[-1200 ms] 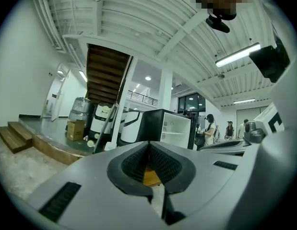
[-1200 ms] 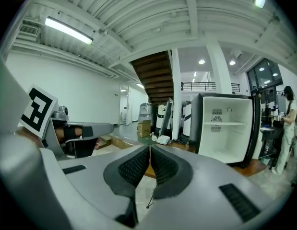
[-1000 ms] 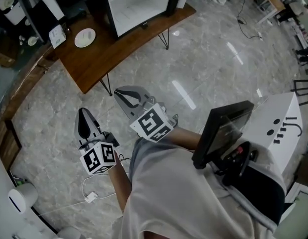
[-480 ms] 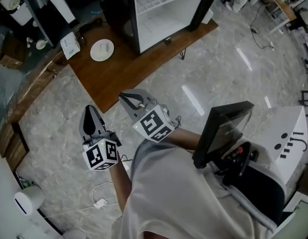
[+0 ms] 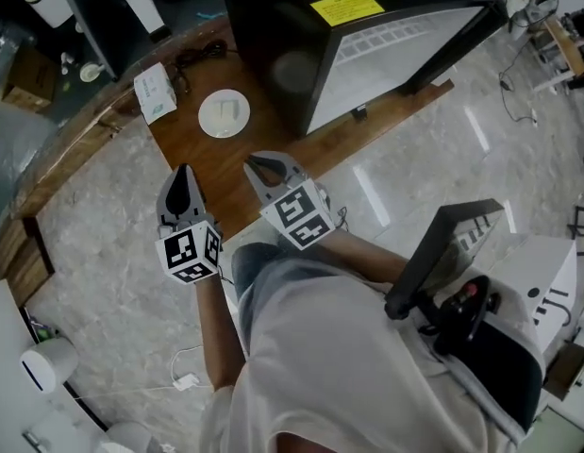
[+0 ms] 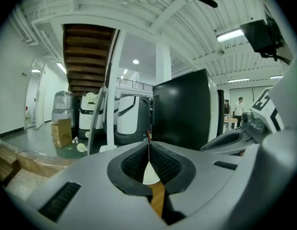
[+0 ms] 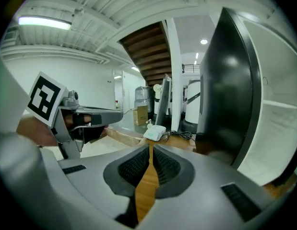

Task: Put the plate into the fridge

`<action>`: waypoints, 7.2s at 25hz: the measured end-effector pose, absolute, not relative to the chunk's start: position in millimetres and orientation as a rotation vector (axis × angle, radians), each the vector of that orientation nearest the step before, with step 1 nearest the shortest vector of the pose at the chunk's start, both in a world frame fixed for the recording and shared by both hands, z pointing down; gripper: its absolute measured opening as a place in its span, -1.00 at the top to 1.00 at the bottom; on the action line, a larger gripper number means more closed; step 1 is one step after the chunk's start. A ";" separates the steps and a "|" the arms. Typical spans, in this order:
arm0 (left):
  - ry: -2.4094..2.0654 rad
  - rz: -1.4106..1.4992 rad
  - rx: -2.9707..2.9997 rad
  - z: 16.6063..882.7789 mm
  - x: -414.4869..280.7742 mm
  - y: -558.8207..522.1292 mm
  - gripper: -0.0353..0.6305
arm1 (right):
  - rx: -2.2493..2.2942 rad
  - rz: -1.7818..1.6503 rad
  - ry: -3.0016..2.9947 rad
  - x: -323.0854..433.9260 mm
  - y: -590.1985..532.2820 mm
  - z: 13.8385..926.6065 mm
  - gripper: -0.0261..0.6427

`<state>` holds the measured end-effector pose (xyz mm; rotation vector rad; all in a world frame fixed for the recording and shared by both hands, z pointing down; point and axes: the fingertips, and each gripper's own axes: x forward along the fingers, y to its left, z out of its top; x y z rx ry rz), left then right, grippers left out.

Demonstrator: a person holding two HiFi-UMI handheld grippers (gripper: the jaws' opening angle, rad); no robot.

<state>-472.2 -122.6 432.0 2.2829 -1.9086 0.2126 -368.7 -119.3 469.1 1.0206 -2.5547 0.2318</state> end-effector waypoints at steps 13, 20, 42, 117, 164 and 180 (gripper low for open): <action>-1.418 0.633 2.377 547.2 -530.8 -308.5 0.83 | 1.224 0.727 -2.365 -414.2 -241.5 549.5 0.87; -1.084 0.893 2.431 610.9 -526.2 -395.1 0.83 | 1.528 1.282 -2.243 -398.3 -289.1 612.7 0.86; -0.782 1.213 2.346 712.6 -478.6 -463.0 0.84 | 1.741 2.117 -1.916 -391.5 -333.6 723.2 0.55; -2.067 0.294 2.124 550.9 -339.0 15.4 0.84 | 0.684 1.959 -2.395 -197.1 -2.3 537.7 0.83; -2.035 0.037 2.444 357.4 57.0 -173.2 0.84 | 0.875 2.277 -2.506 109.5 -274.7 378.5 0.83; -2.093 0.067 2.415 371.2 79.7 -252.9 0.84 | 0.731 2.324 -2.433 101.7 -329.8 387.9 0.83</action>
